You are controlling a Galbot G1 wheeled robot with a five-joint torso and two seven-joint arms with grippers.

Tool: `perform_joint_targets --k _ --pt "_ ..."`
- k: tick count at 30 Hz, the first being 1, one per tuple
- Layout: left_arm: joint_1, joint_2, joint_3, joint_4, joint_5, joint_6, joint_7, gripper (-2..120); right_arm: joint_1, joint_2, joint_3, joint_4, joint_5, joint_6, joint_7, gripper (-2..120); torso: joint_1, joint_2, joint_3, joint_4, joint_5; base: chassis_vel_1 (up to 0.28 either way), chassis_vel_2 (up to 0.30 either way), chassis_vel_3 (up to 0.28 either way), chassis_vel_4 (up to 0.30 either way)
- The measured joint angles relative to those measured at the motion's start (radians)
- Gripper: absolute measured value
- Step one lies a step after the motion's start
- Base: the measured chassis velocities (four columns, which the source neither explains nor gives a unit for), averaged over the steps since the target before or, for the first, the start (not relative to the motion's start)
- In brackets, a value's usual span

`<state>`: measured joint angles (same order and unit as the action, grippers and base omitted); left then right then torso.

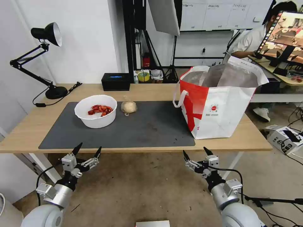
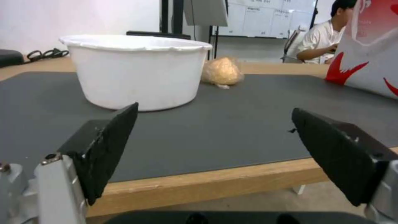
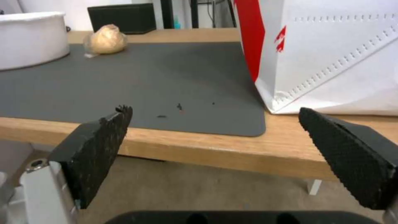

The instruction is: Pick up the trash from the table and place it into the takeout bag.

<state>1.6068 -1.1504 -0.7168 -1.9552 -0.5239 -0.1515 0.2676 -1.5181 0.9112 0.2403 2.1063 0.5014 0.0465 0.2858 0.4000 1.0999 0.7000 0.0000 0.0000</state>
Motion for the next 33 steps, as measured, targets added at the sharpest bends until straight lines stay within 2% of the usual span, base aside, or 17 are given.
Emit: perform_joint_targets --k 9,13,16,17,20,21,24,25,28,33 --pt "0.004 0.000 -0.004 -0.003 0.000 0.000 0.000 100 0.057 -0.014 -0.020 -0.002 0.040 0.012 -0.022 100 0.000 0.000 0.000 -0.0001 0.0000 0.000 0.000 0.000 0.000" --pt "0.003 0.000 -0.004 -0.005 -0.001 0.000 0.000 100 0.119 -0.034 -0.037 -0.009 0.077 0.012 -0.034 100 0.000 0.000 0.000 0.0000 0.0001 0.000 0.000 0.000 0.000" --pt "0.002 -0.001 -0.003 -0.008 0.000 0.001 -0.001 100 0.262 -0.076 -0.086 -0.042 0.180 0.007 -0.084 100 0.000 0.000 0.000 0.0000 -0.0001 0.000 0.000 0.000 0.000" --pt "0.002 -0.001 -0.003 -0.008 0.000 0.001 -0.001 100 0.262 -0.076 -0.086 -0.042 0.180 0.007 -0.084 100 0.000 0.000 0.000 0.0000 -0.0001 0.000 0.000 0.000 0.000" --pt "0.002 -0.001 -0.003 -0.011 0.001 0.001 -0.003 100 0.397 -0.090 -0.159 -0.082 0.239 0.002 -0.109 100 0.000 0.000 0.000 -0.0001 0.0001 0.000 0.000 0.000 0.000" --pt "0.002 -0.001 -0.003 -0.011 0.001 0.001 -0.003 100 0.397 -0.090 -0.159 -0.082 0.239 0.002 -0.109 100 0.000 0.000 0.000 -0.0001 0.0001 0.000 0.000 0.000 0.000" --pt "0.004 -0.003 -0.008 -0.016 0.002 0.002 -0.004 100 0.560 -0.090 -0.270 -0.146 0.268 -0.015 -0.112 100 0.000 0.000 0.000 0.0002 0.0001 0.000 0.000 0.000 0.000" --pt "0.004 -0.003 -0.008 -0.016 0.002 0.002 -0.004 100 0.560 -0.090 -0.270 -0.146 0.268 -0.015 -0.112 100 0.000 0.000 0.000 0.0002 0.0001 0.000 0.000 0.000 0.000" --pt "0.010 -0.005 -0.014 -0.020 0.003 0.003 -0.004 100 0.695 -0.065 -0.374 -0.206 0.293 -0.043 -0.103 100 0.000 0.000 0.000 0.0000 0.0002 0.000 0.000 0.000 0.000" --pt "0.015 -0.006 -0.022 -0.023 0.003 0.003 -0.004 100 0.829 -0.023 -0.458 -0.274 0.309 -0.076 -0.089 100 0.000 0.000 0.000 0.0001 -0.0002 0.000 0.000 0.000 0.000"
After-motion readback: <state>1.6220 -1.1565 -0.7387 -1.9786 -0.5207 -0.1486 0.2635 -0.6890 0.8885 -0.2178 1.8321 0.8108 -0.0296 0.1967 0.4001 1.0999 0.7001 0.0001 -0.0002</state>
